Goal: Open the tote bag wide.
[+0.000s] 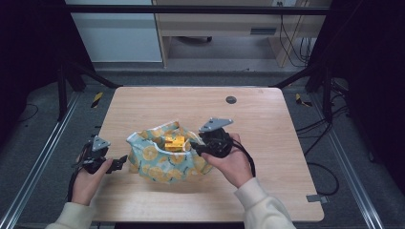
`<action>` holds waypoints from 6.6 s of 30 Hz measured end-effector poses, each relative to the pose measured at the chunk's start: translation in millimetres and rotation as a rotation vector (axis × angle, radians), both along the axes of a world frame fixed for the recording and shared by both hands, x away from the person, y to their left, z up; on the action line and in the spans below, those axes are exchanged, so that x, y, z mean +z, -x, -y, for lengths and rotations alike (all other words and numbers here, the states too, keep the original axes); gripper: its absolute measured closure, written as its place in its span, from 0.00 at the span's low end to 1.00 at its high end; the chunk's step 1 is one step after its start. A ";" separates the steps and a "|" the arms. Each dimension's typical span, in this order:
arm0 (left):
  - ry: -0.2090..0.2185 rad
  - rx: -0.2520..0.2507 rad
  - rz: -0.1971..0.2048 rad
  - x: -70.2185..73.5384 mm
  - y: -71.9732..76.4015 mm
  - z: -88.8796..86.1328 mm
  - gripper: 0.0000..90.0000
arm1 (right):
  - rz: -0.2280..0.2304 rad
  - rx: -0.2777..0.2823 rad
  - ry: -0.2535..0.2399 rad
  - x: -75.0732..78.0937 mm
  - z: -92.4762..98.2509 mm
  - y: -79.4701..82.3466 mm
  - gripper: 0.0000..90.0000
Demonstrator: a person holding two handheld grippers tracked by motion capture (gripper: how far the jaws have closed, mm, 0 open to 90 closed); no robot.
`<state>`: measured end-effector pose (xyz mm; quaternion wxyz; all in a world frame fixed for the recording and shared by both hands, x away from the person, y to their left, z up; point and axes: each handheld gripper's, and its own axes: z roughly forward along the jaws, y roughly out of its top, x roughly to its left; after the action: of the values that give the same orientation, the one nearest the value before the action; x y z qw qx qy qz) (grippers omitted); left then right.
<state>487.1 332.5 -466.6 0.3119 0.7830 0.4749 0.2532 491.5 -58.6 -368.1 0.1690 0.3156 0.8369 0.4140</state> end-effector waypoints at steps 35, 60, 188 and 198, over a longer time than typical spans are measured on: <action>0.020 -0.129 0.085 57.3 17.4 13.4 0.16 | -0.018 0.186 -0.059 -5.1 -12.5 39.9 1.00; -0.064 -0.380 -0.056 68.6 -19.3 68.4 0.98 | -0.008 0.123 -0.058 -12.6 1.5 28.4 0.99; -0.248 -0.505 -0.129 1.4 41.8 71.5 0.97 | -0.193 -0.201 0.054 -73.9 6.8 -110.0 1.00; -0.259 -0.454 -0.113 -1.7 34.0 67.1 0.97 | -0.211 -0.204 0.060 -80.4 11.9 -110.4 1.00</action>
<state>453.1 265.3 -468.3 0.2310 0.9157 0.2673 0.1913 601.9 -70.5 -448.5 0.1307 0.4354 0.8256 0.3342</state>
